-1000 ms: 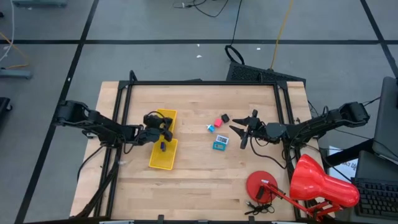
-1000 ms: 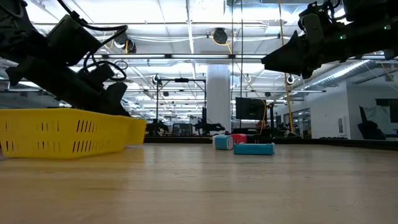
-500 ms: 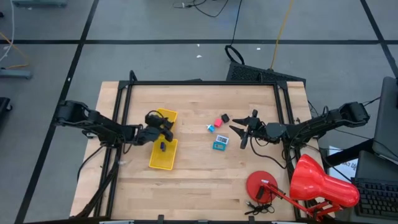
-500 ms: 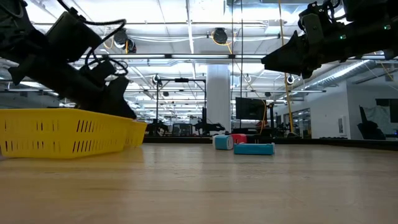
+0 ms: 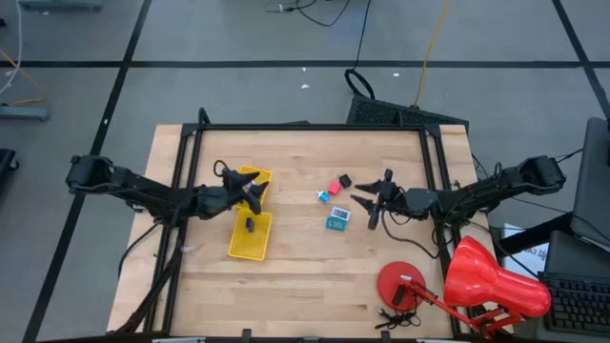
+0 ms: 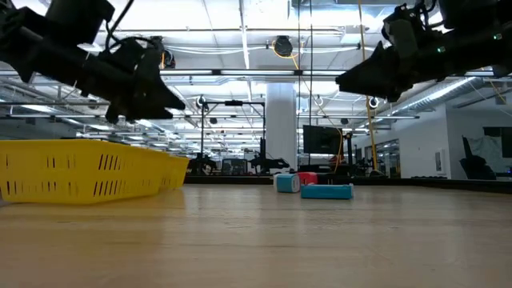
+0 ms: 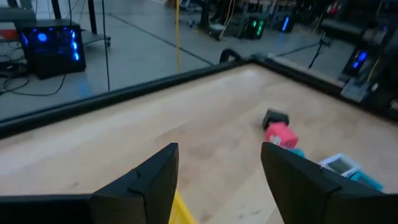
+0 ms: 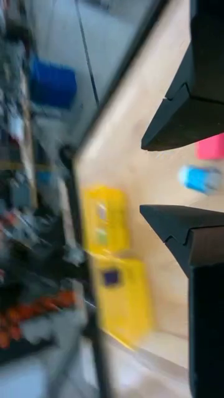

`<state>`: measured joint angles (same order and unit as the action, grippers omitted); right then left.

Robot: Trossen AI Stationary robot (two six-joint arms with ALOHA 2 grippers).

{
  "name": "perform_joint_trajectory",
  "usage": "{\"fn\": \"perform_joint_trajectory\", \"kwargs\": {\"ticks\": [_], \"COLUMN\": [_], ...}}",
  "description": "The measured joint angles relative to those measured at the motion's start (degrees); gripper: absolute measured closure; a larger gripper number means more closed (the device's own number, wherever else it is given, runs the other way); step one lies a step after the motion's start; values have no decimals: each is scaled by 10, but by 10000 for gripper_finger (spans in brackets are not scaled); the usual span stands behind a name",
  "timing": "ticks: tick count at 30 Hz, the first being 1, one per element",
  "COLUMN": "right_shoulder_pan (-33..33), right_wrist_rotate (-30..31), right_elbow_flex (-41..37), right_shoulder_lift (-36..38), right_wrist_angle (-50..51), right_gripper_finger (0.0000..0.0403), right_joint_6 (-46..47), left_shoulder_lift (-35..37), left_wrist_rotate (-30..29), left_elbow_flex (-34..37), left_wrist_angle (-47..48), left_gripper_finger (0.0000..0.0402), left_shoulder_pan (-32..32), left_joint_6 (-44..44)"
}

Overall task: Pick & Place Office items
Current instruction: Put the white timer into the bottom yellow basket

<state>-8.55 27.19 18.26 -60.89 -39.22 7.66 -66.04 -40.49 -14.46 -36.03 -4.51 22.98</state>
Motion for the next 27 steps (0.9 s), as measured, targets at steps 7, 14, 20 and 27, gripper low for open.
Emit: {"fn": "perform_joint_trajectory", "kwargs": {"ticks": [7, 14, 20, 27], "right_shoulder_pan": [-9, -12, -4, 7], "right_wrist_rotate": [-48, -48, -48, -53], "right_elbow_flex": [14, 65, 77, 78], "right_shoulder_lift": [-97, -219, -275, -285], "right_wrist_angle": [93, 124, 126, 129], "right_gripper_finger": [251, 166, 127, 143], "right_joint_6": [57, 97, 94, 64], "left_shoulder_lift": [55, 62, 60, 59], "left_wrist_rotate": [0, 0, 0, 27], "left_elbow_flex": [0, 0, 0, 0], "left_wrist_angle": [47, 61, 67, 84], "left_gripper_finger": [166, 122, 100, 101], "left_shoulder_pan": [0, 0, 0, 0], "left_joint_6": [13, 23, 25, 30]}}
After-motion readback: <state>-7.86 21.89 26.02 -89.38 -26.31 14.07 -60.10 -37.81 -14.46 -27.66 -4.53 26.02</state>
